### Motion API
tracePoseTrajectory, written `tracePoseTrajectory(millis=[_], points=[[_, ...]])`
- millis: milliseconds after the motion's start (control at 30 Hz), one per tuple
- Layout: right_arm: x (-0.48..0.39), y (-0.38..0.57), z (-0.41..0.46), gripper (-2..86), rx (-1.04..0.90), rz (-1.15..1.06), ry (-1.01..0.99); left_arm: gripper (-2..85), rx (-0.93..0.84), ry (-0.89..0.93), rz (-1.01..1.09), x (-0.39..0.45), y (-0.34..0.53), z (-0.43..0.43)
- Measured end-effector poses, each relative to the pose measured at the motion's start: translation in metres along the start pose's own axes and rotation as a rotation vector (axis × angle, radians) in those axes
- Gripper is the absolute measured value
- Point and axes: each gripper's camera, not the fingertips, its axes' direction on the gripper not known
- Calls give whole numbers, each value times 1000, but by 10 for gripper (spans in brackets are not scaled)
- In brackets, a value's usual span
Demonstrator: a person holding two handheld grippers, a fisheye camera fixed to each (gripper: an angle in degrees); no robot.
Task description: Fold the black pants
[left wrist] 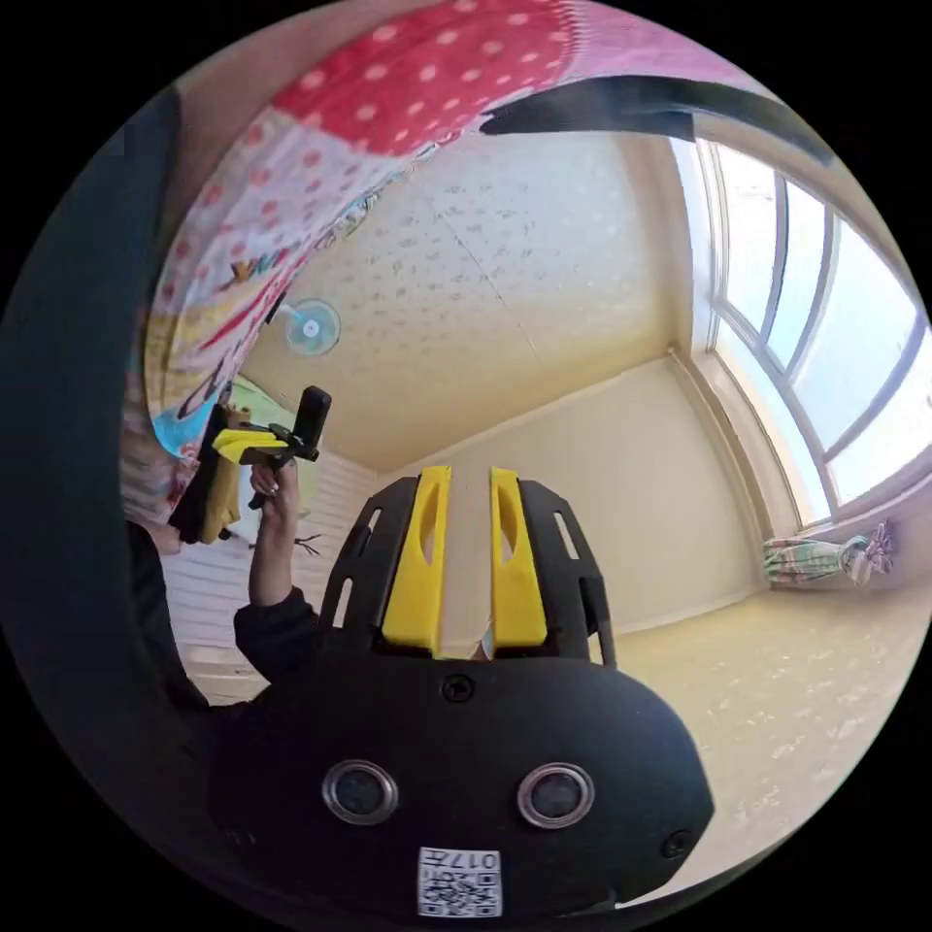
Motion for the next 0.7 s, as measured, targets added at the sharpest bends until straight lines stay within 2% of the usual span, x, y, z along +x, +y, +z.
tracePoseTrajectory(millis=[67,200,333,467,500,600,667,700], points=[[-9,-49,0,18,-56,-28,-1,121,61,-19,-51,20,-4,-35],[-36,-159,-12,18,-83,-82,63,126,226,-69,-159,29,0,-90],[-56,-251,-27,42,-30,-113,147,98,278,-150,-419,-7,11,-137],[-77,-336,-40,75,29,-168,166,50,329,-103,-607,-33,28,-166],[-84,-354,-46,79,68,-192,157,49,346,-94,-596,-29,26,-169],[-105,-386,-62,74,206,-282,158,30,403,-61,-362,19,-10,-176],[-118,-398,-69,61,304,-340,191,8,358,-77,39,96,-55,-163],[-124,-406,-73,52,368,-365,213,2,336,-134,131,118,-63,-156]])
